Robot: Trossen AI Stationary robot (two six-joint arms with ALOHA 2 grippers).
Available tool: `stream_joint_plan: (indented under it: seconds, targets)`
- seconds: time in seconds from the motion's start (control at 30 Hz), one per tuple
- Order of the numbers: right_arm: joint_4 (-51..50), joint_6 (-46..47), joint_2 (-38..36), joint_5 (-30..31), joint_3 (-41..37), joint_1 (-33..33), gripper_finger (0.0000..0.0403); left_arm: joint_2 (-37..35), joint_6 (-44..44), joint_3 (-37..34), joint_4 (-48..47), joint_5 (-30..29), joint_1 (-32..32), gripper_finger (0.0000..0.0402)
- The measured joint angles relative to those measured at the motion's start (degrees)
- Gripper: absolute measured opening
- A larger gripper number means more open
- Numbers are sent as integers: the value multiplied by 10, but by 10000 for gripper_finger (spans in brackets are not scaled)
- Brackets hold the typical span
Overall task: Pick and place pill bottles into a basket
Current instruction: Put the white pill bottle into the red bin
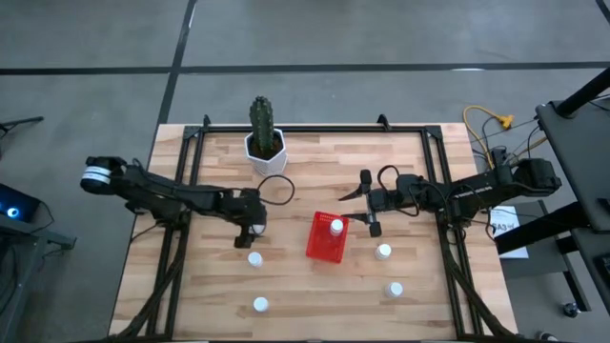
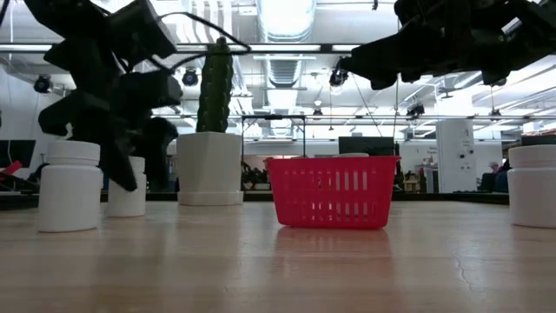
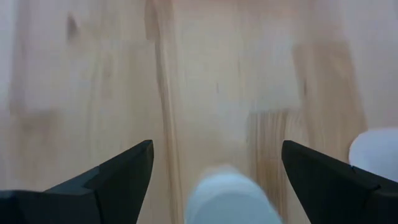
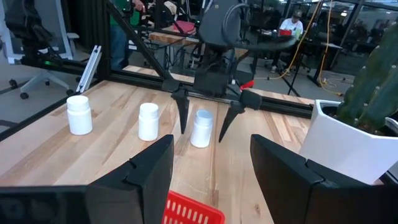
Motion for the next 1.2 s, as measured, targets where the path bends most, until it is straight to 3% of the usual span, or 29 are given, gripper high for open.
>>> stream_joint_plan:
  seconds: [0.2, 1.2]
  targets:
    - [0, 0, 0, 0, -2, 0, 203, 14, -20, 14, -42, 1, 0, 336]
    - [0, 4, 0, 1, -3, 0, 203, -4, -35, 14, -61, 2, 0, 336]
